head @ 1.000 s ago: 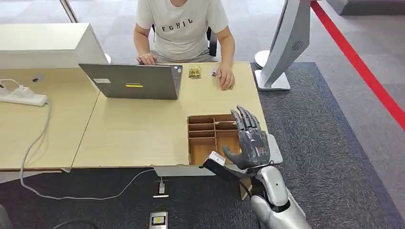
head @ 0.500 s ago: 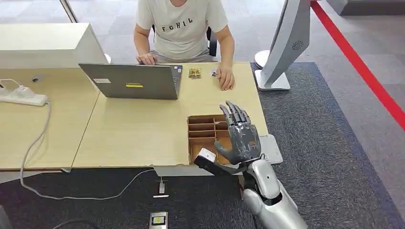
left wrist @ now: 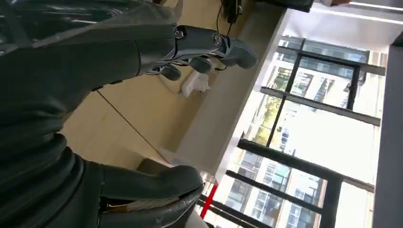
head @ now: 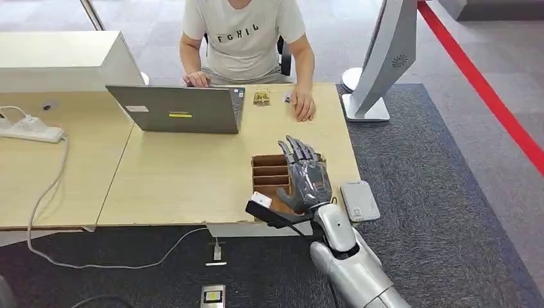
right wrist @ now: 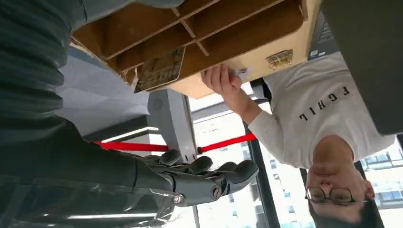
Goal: Pass the card to the sensor for recognition and then transmit it.
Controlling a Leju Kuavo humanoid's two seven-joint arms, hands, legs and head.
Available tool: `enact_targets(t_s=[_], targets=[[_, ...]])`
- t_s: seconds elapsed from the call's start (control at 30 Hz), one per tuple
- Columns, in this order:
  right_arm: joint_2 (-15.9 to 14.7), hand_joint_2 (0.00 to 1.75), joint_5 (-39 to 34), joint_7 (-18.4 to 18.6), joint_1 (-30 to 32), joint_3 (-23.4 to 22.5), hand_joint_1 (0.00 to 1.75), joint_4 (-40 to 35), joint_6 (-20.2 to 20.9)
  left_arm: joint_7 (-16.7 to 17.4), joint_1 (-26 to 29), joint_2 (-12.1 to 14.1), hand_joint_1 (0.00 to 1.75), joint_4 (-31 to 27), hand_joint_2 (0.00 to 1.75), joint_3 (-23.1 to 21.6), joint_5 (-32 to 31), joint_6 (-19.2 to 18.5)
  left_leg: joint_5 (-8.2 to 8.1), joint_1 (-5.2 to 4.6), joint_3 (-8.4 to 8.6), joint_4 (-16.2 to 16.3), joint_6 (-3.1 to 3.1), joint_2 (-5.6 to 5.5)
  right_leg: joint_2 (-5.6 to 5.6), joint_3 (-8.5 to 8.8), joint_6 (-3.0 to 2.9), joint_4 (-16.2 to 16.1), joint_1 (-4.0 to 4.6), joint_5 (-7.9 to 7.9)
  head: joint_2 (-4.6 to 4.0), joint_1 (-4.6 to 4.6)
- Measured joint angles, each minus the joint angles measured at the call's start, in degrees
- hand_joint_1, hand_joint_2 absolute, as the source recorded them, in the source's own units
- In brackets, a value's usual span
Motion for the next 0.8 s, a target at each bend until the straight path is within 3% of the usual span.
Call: enact_targets(t_s=[0.2, 0.43, 0.8], targets=[[0.37, 1.75, -0.42, 1.0, -2.99, -0.02, 0.16, 4.65, -1.73, 0.0, 0.15, 0.0, 0.03, 0.02, 1.75, -0.02, -0.04, -0.02, 0.0, 0.0, 0.0, 0.0, 0.0, 0.01, 0.0, -0.02, 0.0, 0.0, 0.0, 0.0, 0.0, 0.0], [0.39, 1.75, -0.63, 1.88, -4.31, -0.18, 0.16, 7.69, -2.36, 0.0, 0.24, 0.0, 0.03, 0.04, 1.75, -0.02, -0.24, -0.02, 0.0, 0.0, 0.01, 0.0, 0.0, 0.01, 0.0, -0.03, 0.0, 0.0, 0.0, 0.0, 0.0, -0.02], [-0.24, 1.75, -0.81, 2.75, -5.03, -1.25, 0.4, 11.38, -2.8, 0.0, 0.31, -0.07, 0.03, 0.04, 1.75, -0.02, -0.52, -0.28, 0.0, 0.0, 0.01, 0.01, 0.0, 0.01, 0.0, -0.03, 0.0, -0.01, 0.0, 0.0, 0.0, 0.0]])
